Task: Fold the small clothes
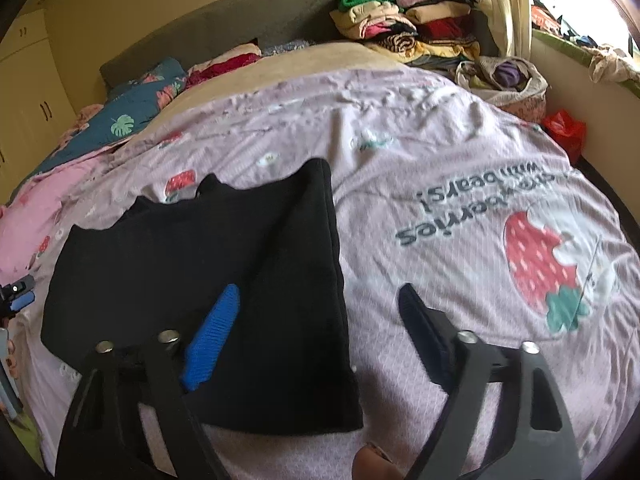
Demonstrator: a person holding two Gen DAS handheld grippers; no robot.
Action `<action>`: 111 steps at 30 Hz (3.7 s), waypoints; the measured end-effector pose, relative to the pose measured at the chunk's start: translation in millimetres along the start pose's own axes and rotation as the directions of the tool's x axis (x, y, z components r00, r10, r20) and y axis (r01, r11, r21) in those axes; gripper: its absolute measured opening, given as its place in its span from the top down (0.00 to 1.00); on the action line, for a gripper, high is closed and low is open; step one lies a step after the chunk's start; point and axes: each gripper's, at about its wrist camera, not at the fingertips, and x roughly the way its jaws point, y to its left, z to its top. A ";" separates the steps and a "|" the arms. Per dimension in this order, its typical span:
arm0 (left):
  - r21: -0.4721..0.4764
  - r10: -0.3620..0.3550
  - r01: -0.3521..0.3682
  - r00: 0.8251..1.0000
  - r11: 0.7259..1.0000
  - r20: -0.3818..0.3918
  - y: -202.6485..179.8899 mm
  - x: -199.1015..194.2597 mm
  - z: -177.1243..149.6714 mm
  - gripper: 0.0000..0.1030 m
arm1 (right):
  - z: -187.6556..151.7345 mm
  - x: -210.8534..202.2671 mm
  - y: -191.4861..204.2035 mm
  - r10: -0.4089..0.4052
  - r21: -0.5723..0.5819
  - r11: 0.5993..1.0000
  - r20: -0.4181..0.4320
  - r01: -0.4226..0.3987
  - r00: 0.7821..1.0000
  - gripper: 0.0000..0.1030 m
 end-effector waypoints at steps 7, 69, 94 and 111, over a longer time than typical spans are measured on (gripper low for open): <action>-0.002 -0.004 0.004 0.999 1.000 -0.047 -0.5 8.0 -21.3 0.09 | -9.9 8.3 -1.2 0.007 -0.003 1.000 -0.044 -0.007 0.999 0.41; 0.071 0.016 -0.011 0.998 0.997 -0.063 -19.4 -26.3 -75.1 0.53 | -65.6 -49.3 3.7 0.012 0.087 0.996 0.044 -0.016 0.999 0.36; -0.016 0.126 -0.126 0.992 0.992 -0.002 26.4 -51.9 -64.1 0.09 | -90.8 -55.5 156.1 0.138 -0.271 0.954 0.013 -0.129 0.990 0.10; -0.014 0.159 -0.159 0.987 0.987 0.001 32.0 -46.4 -36.0 0.09 | -97.7 -28.5 256.0 0.161 -0.479 0.865 -0.022 -0.152 0.987 0.06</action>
